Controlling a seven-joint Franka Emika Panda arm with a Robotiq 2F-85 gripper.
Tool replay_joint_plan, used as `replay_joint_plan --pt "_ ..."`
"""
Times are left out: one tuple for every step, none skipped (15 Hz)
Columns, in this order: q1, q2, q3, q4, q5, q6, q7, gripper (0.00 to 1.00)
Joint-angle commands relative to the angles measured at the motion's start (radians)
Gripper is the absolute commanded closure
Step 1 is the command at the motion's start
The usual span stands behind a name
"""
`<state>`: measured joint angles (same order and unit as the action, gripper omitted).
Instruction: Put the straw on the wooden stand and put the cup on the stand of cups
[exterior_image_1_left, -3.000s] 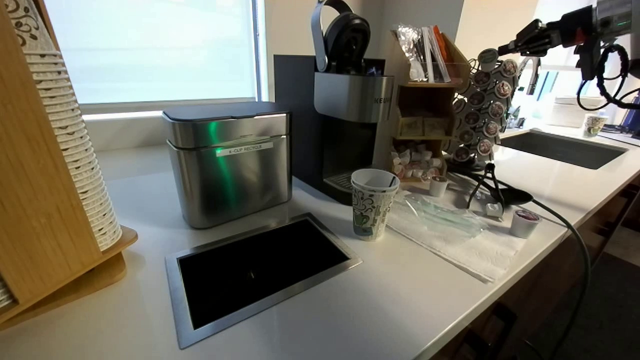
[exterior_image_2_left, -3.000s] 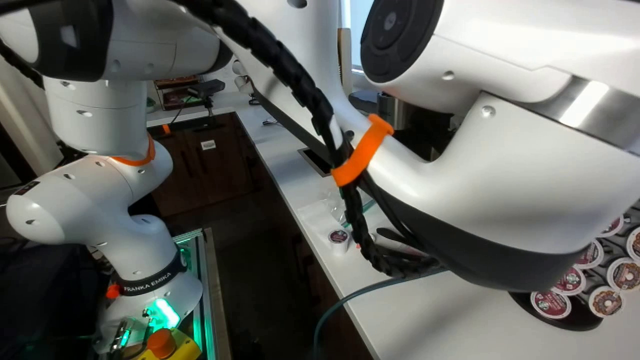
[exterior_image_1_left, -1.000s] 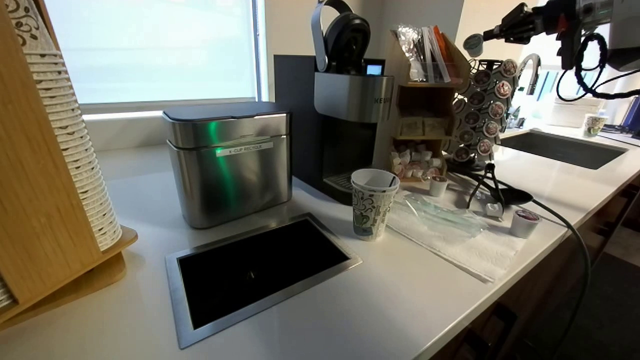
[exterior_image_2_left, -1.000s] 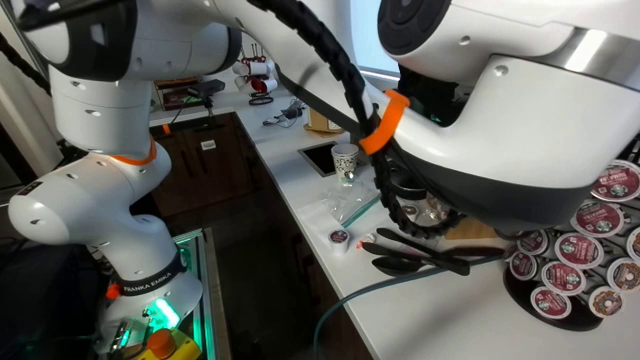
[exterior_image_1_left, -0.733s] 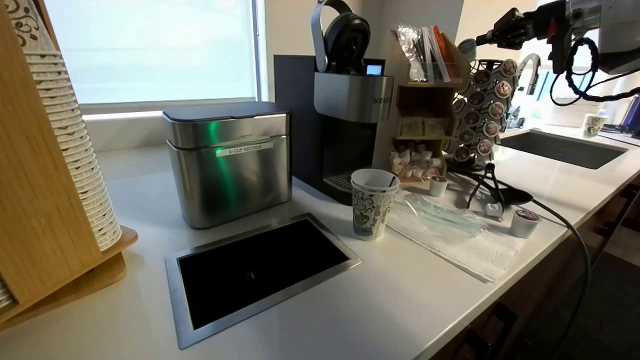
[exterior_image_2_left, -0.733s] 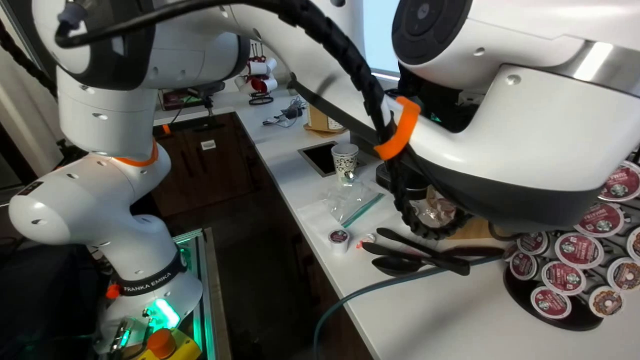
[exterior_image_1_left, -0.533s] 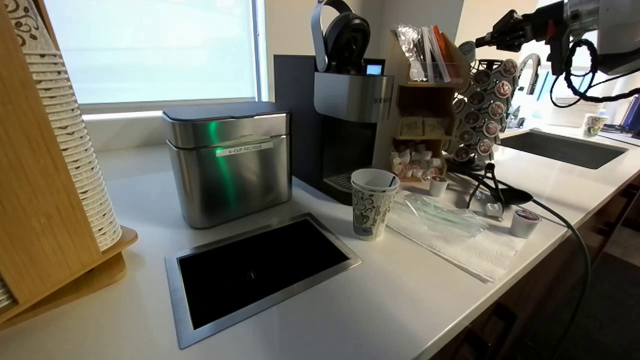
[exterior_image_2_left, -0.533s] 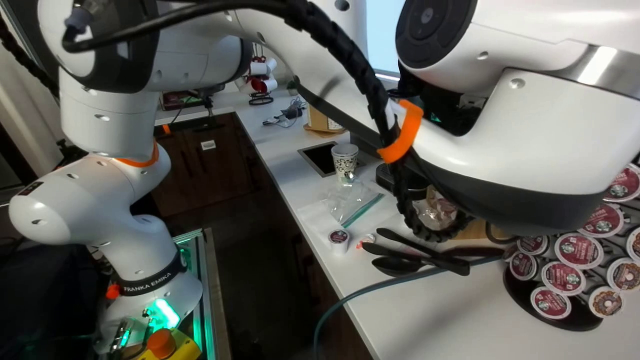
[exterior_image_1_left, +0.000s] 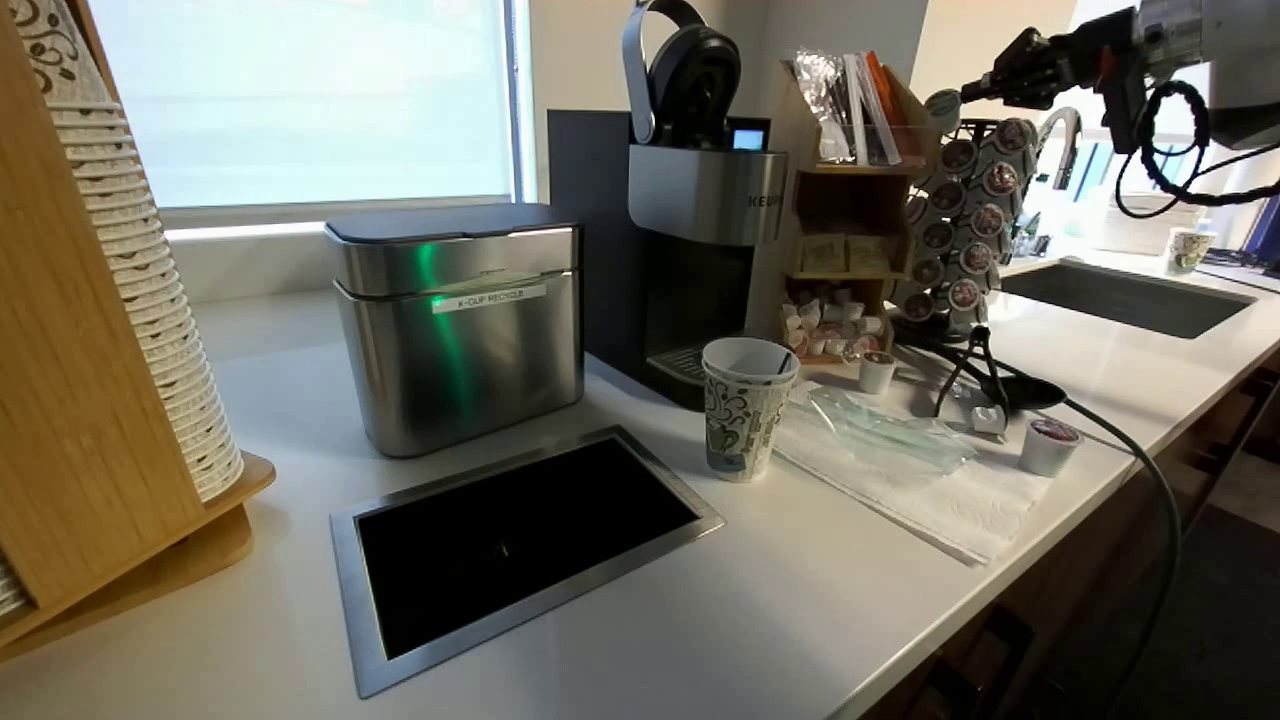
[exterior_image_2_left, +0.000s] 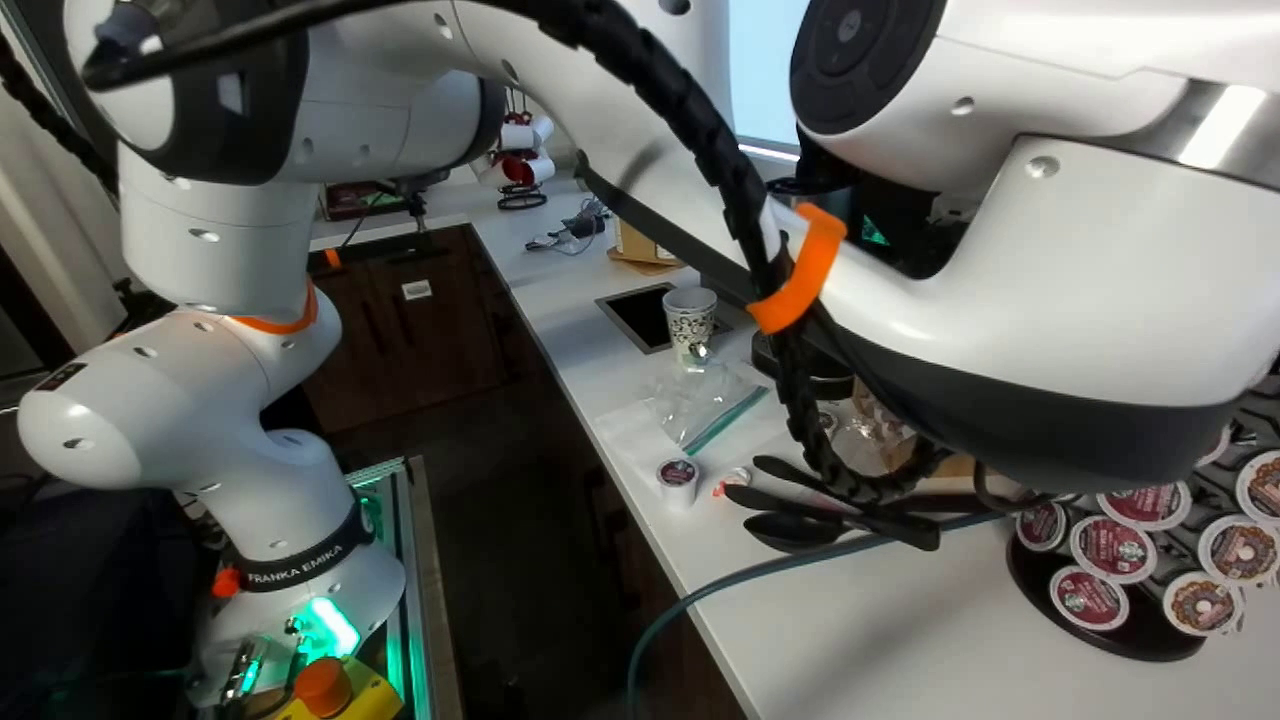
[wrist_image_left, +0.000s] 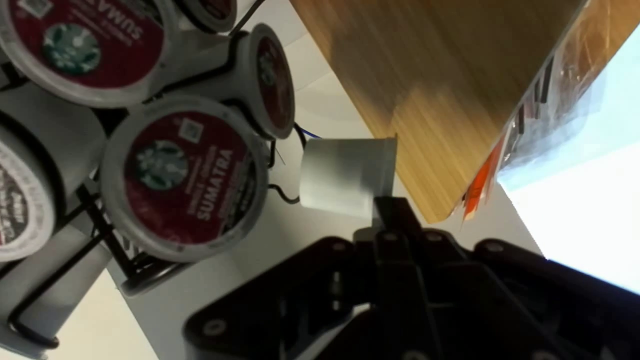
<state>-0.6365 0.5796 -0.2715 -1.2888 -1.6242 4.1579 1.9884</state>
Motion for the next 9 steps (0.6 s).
replay_joint_plan --pt "0.011 0.001 -0.023 0.019 -0.034 -0.034 0.059 1.00" --pt "0.011 -0.005 -0.027 0.013 -0.038 -0.040 0.065 1.00" --pt "0.013 -0.009 -0.031 0.007 -0.039 -0.047 0.067 1.00" --pt "0.016 -0.019 -0.038 -0.002 -0.049 -0.056 0.078 1.00" --pt "0.017 -0.024 -0.041 -0.007 -0.057 -0.050 0.084 1.00" --pt "0.020 -0.032 -0.046 -0.015 -0.069 -0.048 0.090 1.00" --pt "0.023 -0.040 -0.049 -0.020 -0.083 -0.033 0.093 1.00" --pt "0.024 -0.047 -0.051 -0.024 -0.096 -0.023 0.095 1.00" --pt "0.024 -0.057 -0.053 -0.034 -0.102 -0.021 0.089 1.00"
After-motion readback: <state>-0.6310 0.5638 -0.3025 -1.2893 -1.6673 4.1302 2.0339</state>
